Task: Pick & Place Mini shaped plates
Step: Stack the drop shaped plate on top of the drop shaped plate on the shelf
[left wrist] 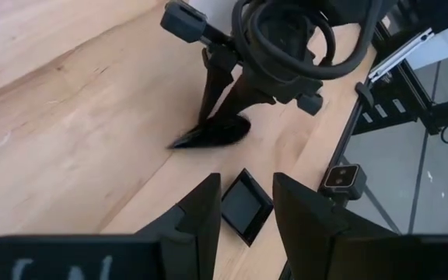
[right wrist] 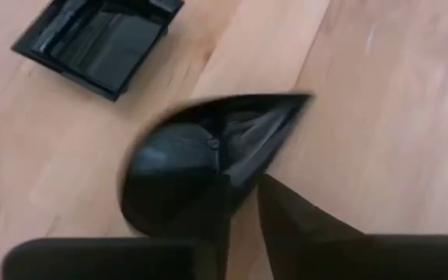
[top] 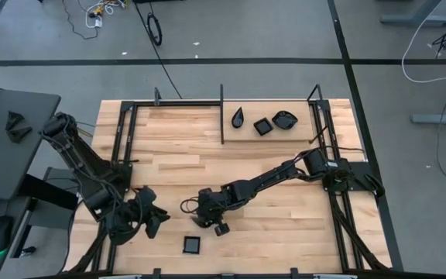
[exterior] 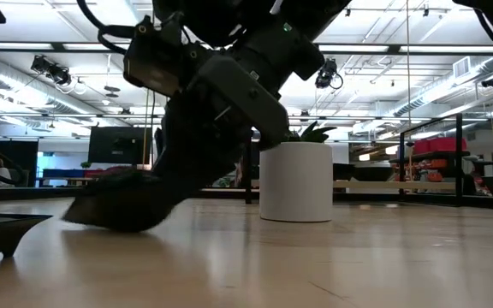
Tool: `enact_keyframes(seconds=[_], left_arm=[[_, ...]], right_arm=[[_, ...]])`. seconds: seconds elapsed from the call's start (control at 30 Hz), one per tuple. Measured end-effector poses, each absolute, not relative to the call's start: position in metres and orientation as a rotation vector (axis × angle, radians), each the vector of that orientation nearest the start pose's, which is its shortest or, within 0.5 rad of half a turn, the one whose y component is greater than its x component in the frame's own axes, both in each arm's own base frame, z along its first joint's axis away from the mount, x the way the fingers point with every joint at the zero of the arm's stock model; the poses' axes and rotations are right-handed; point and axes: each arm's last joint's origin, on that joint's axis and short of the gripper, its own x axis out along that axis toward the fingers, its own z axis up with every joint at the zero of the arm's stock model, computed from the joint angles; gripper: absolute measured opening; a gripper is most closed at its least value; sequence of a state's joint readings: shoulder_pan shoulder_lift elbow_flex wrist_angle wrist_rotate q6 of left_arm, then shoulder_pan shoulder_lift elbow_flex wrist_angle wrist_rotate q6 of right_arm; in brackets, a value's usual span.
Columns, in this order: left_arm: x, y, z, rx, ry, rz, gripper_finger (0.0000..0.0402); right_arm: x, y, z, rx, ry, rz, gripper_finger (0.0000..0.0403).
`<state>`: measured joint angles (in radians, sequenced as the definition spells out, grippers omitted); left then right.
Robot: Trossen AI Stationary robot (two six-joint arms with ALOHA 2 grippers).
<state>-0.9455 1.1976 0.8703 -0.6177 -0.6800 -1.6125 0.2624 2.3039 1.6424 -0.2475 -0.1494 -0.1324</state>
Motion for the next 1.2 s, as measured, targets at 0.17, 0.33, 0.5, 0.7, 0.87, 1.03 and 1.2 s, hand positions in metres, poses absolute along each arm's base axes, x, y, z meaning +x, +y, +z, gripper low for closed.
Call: enact_keyframes(seconds=[0.17,0.33,0.5,0.7,0.87,1.03,1.2], left_arm=[[0.148,-0.174,0.254,-0.856,0.644,0.304,0.0124],[0.148,-0.174,0.254,-0.852,0.646,0.305,0.0124],[0.147,-0.173,0.253,-0.845,0.649,0.309,0.0124],[0.147,-0.172,0.253,-0.831,0.642,0.319,0.0124],[0.147,-0.172,0.253,-0.827,0.634,0.324,0.0124],[0.147,-0.172,0.253,-0.827,0.633,0.324,0.0124],[0.147,-0.171,0.253,-0.816,0.619,0.335,0.0124]], right_arm=[[0.468,0.131,0.12,-0.158,0.892,0.436,0.0019],[0.468,0.131,0.123,-0.076,0.907,0.395,0.0007],[0.466,0.13,0.139,-0.005,0.895,0.361,0.0003],[0.465,0.131,0.147,0.088,0.903,0.318,0.0002],[0.462,0.137,0.148,0.149,0.916,0.27,0.0001],[0.456,0.136,0.17,0.253,0.904,0.135,0.0001],[0.444,0.121,0.223,0.331,0.794,-0.039,0.0001]])
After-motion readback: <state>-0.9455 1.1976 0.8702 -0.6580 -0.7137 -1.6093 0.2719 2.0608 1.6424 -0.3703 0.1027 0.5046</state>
